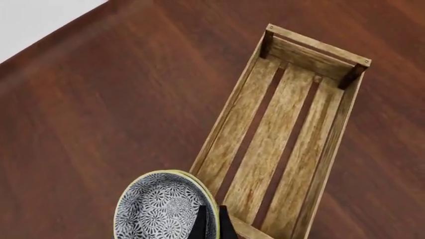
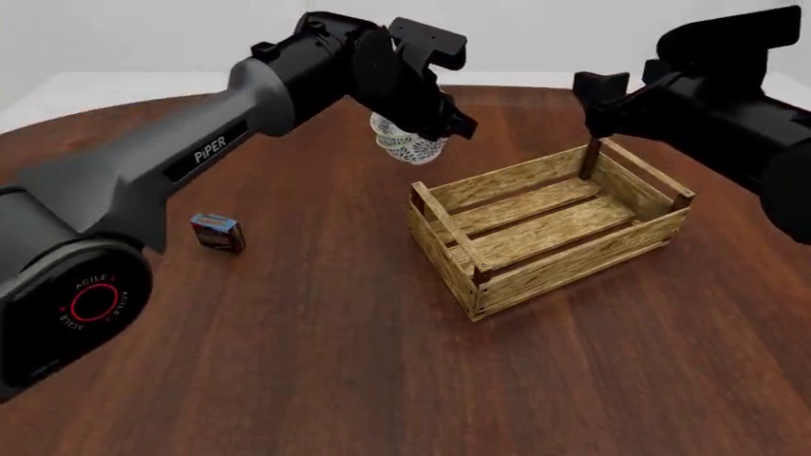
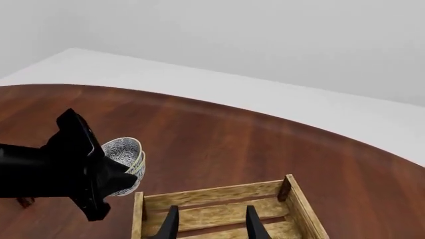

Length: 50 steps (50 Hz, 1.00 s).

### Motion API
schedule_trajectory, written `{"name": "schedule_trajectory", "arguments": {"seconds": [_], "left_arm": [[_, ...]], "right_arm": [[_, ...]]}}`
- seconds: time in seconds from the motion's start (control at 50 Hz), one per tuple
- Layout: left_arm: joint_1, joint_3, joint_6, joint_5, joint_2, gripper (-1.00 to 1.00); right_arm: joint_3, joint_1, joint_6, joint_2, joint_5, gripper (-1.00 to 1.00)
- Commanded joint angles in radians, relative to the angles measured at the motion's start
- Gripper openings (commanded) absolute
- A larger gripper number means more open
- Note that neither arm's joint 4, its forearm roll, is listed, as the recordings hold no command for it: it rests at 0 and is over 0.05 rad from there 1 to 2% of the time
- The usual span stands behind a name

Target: Stack the right bowl on the left bowl and place them in the tray.

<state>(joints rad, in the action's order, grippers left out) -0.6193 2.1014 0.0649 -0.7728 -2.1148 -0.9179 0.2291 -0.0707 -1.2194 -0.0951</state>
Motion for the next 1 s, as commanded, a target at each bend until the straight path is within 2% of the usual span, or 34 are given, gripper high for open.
{"name": "schedule_trajectory", "arguments": {"seconds": [0.02,0.16,0.68,0.84,1.0], "left_arm": [[-0.006,0.059,-0.028,0.004,-0.03,-1.0],[-0.011,0.112,-0.032,-0.013,-0.071,-1.0],[-0.019,0.114,-0.034,-0.012,-0.077,-1.0],[-0.034,0.213,-0.033,-0.058,-0.138,-1.0],[-0.035,0.477,-0.022,-0.191,-0.299,-1.0]], "right_arm": [[0.008,-0.025,0.004,-0.007,-0.016,1.0],[0.014,-0.034,0.007,-0.002,-0.021,1.0],[0.015,-0.035,0.008,-0.001,-0.02,1.0],[0.016,-0.036,0.009,0.001,-0.021,1.0],[0.019,-0.036,0.011,0.005,-0.023,1.0]]}}
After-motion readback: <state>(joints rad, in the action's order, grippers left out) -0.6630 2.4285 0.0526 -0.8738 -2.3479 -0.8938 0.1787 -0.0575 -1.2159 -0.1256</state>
